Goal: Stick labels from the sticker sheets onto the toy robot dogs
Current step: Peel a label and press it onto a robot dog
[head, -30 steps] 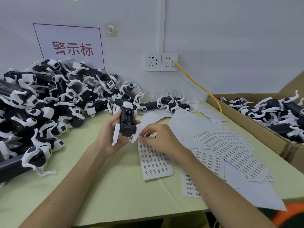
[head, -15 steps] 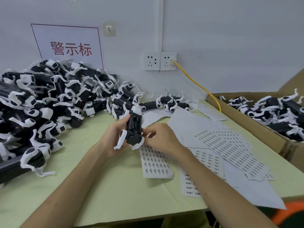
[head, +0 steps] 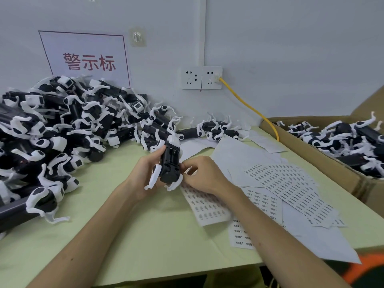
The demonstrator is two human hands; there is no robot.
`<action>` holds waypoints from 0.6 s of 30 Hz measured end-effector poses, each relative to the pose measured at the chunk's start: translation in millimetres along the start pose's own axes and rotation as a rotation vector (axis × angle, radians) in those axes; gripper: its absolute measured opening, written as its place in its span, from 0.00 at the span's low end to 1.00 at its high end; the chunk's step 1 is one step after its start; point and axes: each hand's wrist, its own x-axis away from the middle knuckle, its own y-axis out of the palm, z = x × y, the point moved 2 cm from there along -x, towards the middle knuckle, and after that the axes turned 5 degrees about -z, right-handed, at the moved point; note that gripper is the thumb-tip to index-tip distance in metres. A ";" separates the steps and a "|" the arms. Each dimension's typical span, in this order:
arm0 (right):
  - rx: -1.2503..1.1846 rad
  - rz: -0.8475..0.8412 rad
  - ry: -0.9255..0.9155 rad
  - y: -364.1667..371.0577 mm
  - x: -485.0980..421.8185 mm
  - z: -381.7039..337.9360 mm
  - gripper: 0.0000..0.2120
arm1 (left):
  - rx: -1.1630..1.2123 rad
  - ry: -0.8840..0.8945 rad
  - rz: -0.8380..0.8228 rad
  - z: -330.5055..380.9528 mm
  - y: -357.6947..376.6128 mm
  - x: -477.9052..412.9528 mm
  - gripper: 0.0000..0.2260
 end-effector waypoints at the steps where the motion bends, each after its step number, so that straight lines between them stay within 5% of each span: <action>1: -0.021 -0.009 0.006 0.2 0.8 -0.1 0.04 | 0.017 0.007 0.031 2.0 -0.8 0.9 0.22; 5: -0.060 -0.024 0.006 1.7 3.0 -1.4 0.09 | 0.090 0.038 0.184 8.0 -6.9 5.4 0.22; 12: -0.089 -0.016 0.000 2.2 2.1 -0.7 0.02 | 0.023 0.021 0.031 6.0 7.5 6.1 0.23; 18: -0.029 -0.016 -0.019 4.3 -1.8 -2.0 0.06 | -0.037 0.064 0.063 7.4 5.3 3.4 0.26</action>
